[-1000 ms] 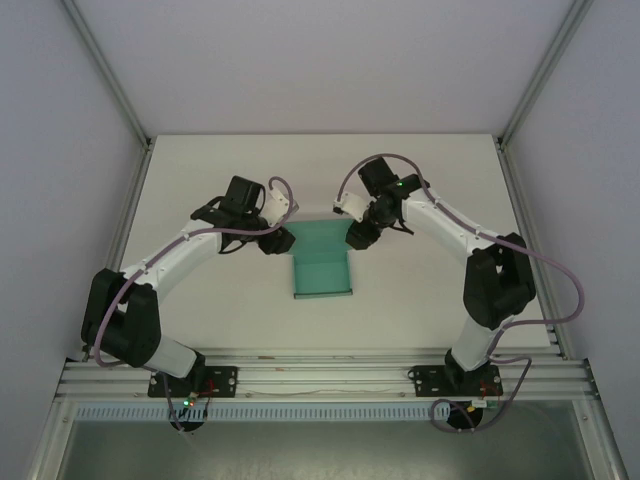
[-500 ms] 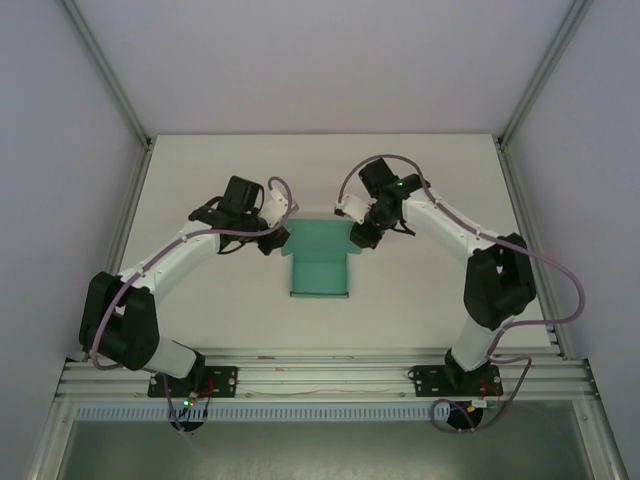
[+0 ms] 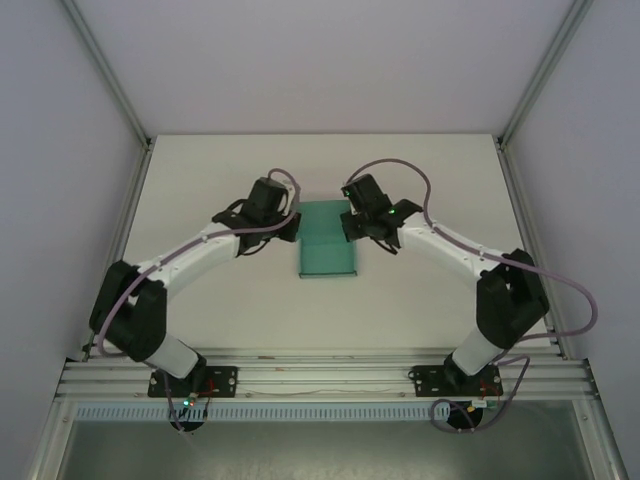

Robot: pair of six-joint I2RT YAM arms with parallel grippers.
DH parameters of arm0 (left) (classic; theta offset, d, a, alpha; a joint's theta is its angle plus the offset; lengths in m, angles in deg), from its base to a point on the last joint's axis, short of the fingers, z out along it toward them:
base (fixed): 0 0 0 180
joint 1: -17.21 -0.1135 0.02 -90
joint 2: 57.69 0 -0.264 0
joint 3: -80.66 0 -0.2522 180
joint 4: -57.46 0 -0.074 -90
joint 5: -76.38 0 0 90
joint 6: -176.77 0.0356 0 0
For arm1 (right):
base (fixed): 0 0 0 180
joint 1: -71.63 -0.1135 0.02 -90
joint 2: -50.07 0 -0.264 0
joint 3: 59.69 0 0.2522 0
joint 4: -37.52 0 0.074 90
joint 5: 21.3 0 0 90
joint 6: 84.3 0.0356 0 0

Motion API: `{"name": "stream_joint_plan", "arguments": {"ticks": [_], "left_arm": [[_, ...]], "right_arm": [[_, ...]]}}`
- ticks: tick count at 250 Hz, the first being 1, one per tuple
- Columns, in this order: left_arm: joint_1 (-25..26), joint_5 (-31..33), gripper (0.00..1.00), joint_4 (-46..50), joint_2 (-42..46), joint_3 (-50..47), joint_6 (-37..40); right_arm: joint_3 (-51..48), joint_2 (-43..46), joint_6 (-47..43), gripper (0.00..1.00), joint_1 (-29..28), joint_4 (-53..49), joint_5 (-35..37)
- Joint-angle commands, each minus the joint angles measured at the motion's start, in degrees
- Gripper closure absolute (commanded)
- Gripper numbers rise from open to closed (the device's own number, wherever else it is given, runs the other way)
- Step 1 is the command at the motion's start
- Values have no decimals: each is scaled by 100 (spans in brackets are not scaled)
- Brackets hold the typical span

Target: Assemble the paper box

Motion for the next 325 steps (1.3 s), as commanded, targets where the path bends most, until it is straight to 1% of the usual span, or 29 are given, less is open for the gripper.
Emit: {"name": "stream_joint_plan", "arguments": {"ticks": [1,11,25,39,62,120,142,172,204,232,253,292,304,318,325], "left_arm": [[341,429,100,-396,-319,297,-933],[352,432,100,-530,-390,277,-1140],[355,366,100,-656,-478,286,-1300],[352,391,100,-711,-572,344,-1423],[352,402,100,-621,-694,525,-1566],[398,103,100,-1049,-711,435,-1763],[414,83,100,-1093,-733,425,-1779],[440,88,100,-1116,-748,349,-1778],[504,20,100,-1488,-597,-187,-1699],[613,51,100,-1964,-404,-829,-1528],[650,27,100,-2148,-337,-1147,-1508],[678,192,100,-1999,-134,-1500,-1461],[678,158,95,-2021,-24,-1608,-1474],[673,30,82,-2106,135,-1731,-1479],[677,-17,79,-2111,217,-1775,-1521]], "right_arm": [[-4,-177,1262,94,-256,950,852],[-75,-220,1527,95,-276,1114,958],[-244,-251,1721,95,-297,1512,806],[-363,-303,1915,95,-330,1815,799],[-415,-398,2117,94,-348,1948,945],[-681,-375,2152,94,-501,2382,1466],[-662,-423,2183,94,-559,2375,1541],[-709,-472,2112,94,-680,2476,1867],[-1029,-424,1967,94,-882,2717,2369],[-1606,-350,1643,94,-1057,3407,2655],[-1966,-297,1650,94,-1079,3753,2644],[-2542,-87,1484,94,-1133,4298,2644],[-2700,-55,1362,93,-1155,4469,2611],[-2823,-64,1207,94,-1211,4554,2631],[-2863,-72,1169,93,-1241,4525,2676]]}}
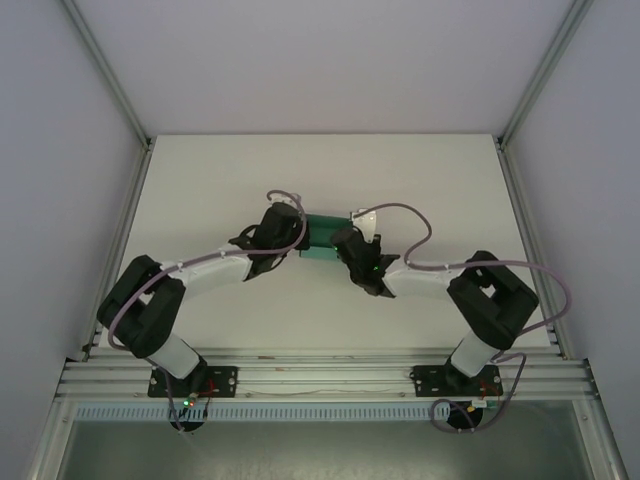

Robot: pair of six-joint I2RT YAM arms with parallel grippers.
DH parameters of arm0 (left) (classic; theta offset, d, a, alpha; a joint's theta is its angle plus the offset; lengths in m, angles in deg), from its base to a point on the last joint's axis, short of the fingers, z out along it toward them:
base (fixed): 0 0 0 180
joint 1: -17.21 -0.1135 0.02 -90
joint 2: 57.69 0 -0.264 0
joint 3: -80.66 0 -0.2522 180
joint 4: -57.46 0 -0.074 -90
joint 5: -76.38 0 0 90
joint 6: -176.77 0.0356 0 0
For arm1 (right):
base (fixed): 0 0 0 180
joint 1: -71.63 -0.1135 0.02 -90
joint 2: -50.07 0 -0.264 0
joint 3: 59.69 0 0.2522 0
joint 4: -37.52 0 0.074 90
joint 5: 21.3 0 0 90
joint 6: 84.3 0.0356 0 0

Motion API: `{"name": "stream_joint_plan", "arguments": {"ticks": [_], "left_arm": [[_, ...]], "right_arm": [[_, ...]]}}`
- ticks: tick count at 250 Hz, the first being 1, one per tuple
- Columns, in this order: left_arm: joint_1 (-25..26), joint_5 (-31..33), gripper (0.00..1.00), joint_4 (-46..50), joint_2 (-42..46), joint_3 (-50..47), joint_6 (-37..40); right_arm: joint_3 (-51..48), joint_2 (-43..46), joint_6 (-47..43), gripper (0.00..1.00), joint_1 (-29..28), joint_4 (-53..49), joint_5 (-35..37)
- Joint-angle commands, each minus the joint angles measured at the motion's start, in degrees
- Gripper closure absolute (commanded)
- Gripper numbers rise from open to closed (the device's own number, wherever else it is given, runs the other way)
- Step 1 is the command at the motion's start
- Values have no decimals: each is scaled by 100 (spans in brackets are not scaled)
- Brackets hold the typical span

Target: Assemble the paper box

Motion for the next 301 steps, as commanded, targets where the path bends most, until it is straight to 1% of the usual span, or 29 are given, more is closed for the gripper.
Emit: {"name": "stream_joint_plan", "arguments": {"ticks": [1,10,23,38,48,55,64,73,75,77,105,121,139,151,162,186,201,214,247,258,279,301], "left_arm": [[164,-642,79,259,206,-342,-36],[164,-694,74,322,332,-338,-81],[164,-707,58,515,493,-283,-117],[165,-651,55,822,684,-183,-147],[164,-629,48,1020,832,-137,-139],[164,-617,42,1156,944,-120,-154],[164,-581,29,1337,1103,-79,-165],[164,-555,5,1486,1278,-97,-169],[164,-553,1,1528,1318,-97,-181],[166,-542,0,1557,1357,-104,-182],[173,-251,0,2135,1937,-89,-155],[163,291,0,2468,2215,-26,-193],[117,1083,0,2697,2368,62,-244],[-31,1253,0,2796,2337,162,-357],[-238,1004,0,2803,2219,269,-405],[-650,32,0,2422,1776,396,-466],[-766,-496,0,2107,1418,478,-443],[-809,-808,0,1965,1077,616,-352],[-863,-1335,1,1772,289,940,-240],[-881,-1401,2,1739,51,1022,-241],[-891,-1455,6,1768,-355,1179,-181],[-888,-1613,12,1663,-707,1242,-113]], "right_arm": [[-282,22,-335,93,-211,376,-105],[-324,-4,-334,93,-256,337,-4],[-361,-43,-212,93,-311,262,168],[-419,-77,-248,93,-368,310,219],[-449,-78,-235,93,-417,310,349],[-472,-70,-250,93,-439,319,367],[-501,-60,-262,93,-446,314,379],[-548,-43,-251,92,-445,355,398],[-561,-38,-252,92,-452,361,400],[-571,-32,-252,92,-443,373,399],[-734,-16,-302,91,-455,492,429],[-842,-9,-361,91,-482,669,466],[-917,-15,-466,90,-515,819,474],[-937,-24,-517,88,-559,898,541],[-925,-25,-575,86,-596,927,545],[-861,-98,-595,85,-679,951,624],[-824,-151,-569,84,-720,942,664],[-795,-181,-557,83,-728,918,653],[-856,-150,-481,80,-736,856,646],[-885,-94,-452,79,-736,838,628],[-949,42,-453,75,-736,737,518],[-1057,255,-396,70,-736,576,367]]}}
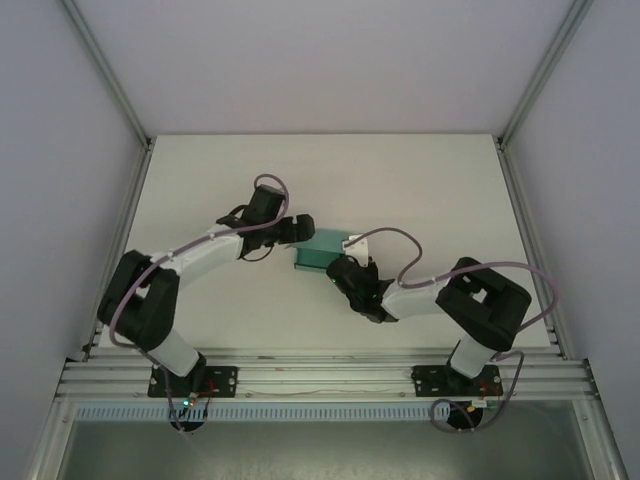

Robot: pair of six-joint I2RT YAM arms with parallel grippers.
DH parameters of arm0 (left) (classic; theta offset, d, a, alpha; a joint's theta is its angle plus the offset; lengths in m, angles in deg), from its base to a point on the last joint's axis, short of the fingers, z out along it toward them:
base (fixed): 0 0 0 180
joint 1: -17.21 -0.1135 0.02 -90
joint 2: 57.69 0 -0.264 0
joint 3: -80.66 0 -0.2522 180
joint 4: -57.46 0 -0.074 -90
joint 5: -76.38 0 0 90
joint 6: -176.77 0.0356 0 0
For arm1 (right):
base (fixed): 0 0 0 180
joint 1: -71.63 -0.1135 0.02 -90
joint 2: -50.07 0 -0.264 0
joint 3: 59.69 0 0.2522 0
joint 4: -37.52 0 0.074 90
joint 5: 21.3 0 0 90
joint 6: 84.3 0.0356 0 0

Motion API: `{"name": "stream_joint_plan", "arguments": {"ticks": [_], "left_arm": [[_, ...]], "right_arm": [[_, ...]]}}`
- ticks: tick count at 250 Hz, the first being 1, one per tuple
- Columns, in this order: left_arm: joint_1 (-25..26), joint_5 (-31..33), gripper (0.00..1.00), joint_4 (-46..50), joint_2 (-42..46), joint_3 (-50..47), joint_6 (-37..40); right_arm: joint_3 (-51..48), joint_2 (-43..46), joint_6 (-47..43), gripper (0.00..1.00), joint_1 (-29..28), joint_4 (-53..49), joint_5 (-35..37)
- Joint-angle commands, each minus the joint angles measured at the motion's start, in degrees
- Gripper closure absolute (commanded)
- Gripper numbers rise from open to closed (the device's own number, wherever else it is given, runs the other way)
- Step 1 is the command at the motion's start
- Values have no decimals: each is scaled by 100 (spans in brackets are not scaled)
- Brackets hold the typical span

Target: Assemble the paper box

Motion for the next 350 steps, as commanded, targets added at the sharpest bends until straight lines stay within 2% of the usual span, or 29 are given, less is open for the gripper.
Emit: {"name": "stream_joint_plan", "arguments": {"ticks": [1,24,33,87,104,116,165,172,206,232,263,314,350], "left_arm": [[-70,-411,12,-264,-353,241,180],[-71,-698,19,-447,-610,165,197],[-78,-743,20,-546,-681,91,189],[-141,-1108,30,-1077,-1042,-266,-1],[-142,-1206,33,-1244,-1124,-367,-72],[-150,-1267,35,-1342,-1183,-429,-101],[-196,-1544,44,-1816,-1381,-657,-178],[-228,-1636,45,-1941,-1411,-709,-368],[-450,-2171,55,-2533,-1586,-976,-671],[-558,-2425,62,-2953,-1610,-1198,-829],[-622,-2416,73,-3105,-1584,-1401,-857],[-797,-2715,80,-3680,-1601,-1744,-1123],[-873,-2855,81,-3997,-1610,-1892,-1305]], "right_arm": [[-149,363,82,69,-32,-242,-31],[-382,725,253,66,-37,-367,-183],[-492,908,277,62,-37,-410,-307],[-923,2353,667,22,-37,-1759,-762],[-1029,2815,953,12,-39,-2250,-655],[-1128,3235,1130,0,-36,-2498,-550],[-1588,5040,1329,0,-15,-2738,-341],[-1631,5245,1263,0,4,-2718,-360],[-1624,5760,1151,0,360,-2829,-1131],[-1465,5628,1454,0,691,-3052,-1629],[-1257,5241,1681,0,882,-3217,-1768],[-868,4503,1761,0,1129,-3167,-2247],[-648,3920,1891,0,1289,-2794,-2942]]}}
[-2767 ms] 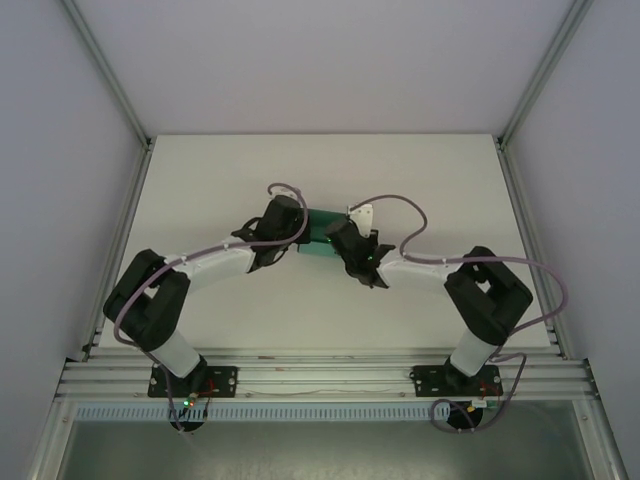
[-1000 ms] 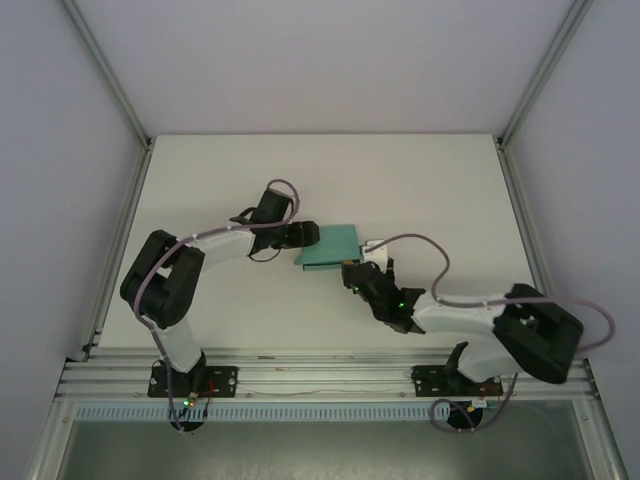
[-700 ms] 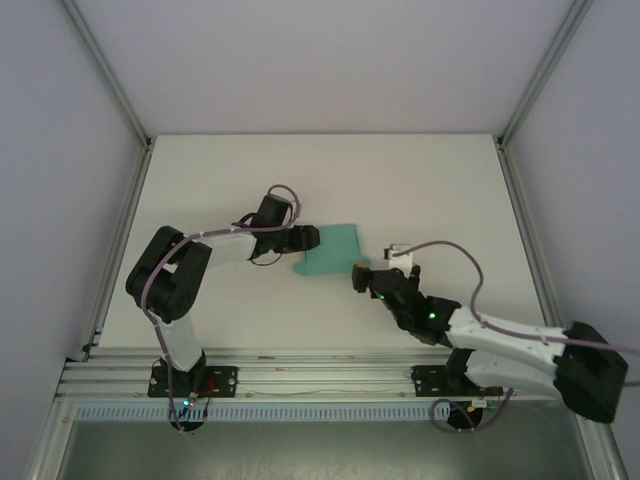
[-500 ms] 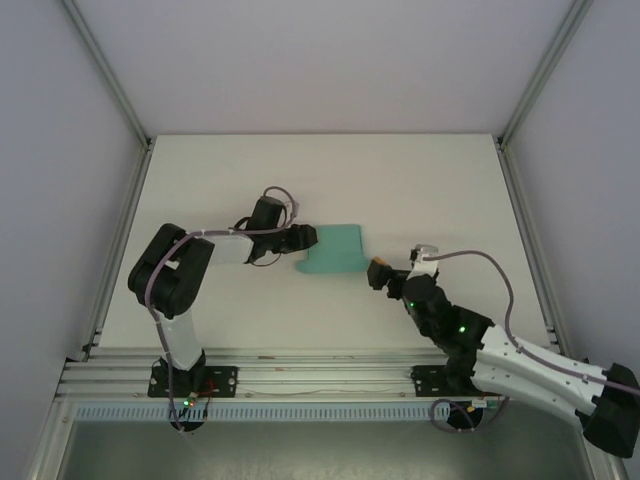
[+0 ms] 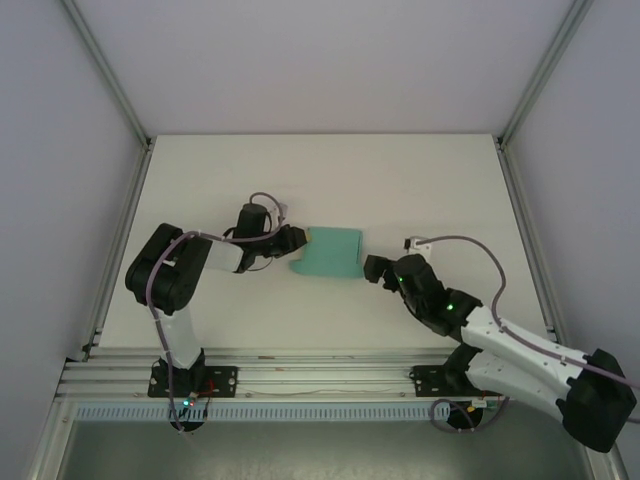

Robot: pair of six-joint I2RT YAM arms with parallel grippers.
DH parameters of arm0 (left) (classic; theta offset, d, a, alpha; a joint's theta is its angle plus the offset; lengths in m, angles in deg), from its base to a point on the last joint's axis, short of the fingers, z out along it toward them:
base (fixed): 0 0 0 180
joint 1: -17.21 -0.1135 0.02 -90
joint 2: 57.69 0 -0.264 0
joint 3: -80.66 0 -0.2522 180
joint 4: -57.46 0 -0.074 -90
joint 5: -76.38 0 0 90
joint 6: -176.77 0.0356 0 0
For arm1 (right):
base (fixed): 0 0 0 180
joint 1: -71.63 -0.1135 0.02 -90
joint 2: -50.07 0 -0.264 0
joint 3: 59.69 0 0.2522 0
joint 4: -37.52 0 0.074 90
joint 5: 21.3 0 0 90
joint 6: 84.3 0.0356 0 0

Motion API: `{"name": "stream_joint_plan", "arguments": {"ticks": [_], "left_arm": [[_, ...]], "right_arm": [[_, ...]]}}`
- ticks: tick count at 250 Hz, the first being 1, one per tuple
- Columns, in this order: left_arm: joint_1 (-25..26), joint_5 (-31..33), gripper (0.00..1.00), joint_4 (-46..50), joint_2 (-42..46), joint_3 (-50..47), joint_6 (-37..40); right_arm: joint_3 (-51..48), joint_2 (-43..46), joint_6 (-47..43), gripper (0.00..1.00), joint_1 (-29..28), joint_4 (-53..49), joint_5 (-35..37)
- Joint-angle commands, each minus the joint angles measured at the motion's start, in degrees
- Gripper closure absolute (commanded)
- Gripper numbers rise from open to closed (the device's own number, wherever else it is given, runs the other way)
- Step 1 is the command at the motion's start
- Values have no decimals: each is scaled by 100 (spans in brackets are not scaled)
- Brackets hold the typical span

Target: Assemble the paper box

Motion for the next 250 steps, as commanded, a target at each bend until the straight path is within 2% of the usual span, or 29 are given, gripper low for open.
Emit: {"name": "stream_joint_plan", "arguments": {"ticks": [1,48,122,151,182,205,250], "left_arm": [[-85,-18,81,267,-277,-335,-190],[-185,-163,81,-4,-281,-461,-319],[-219,-206,82,-194,-440,-572,-337],[-226,-230,82,-290,-448,-613,-368],[-226,-239,82,-251,-450,-620,-329],[-224,-223,82,-203,-439,-608,-291],[-221,-211,82,-239,-448,-624,-293]], "right_arm": [[275,-393,205,0,114,278,-682],[689,-1316,459,0,339,667,-1369],[1468,-2860,564,2,1092,1093,-2766],[1629,-3450,615,7,1261,1354,-3295],[1515,-3975,836,11,1362,2086,-3786],[1471,-4234,1054,14,1398,2554,-3969],[1729,-4797,1149,19,1415,2817,-4395]]}}
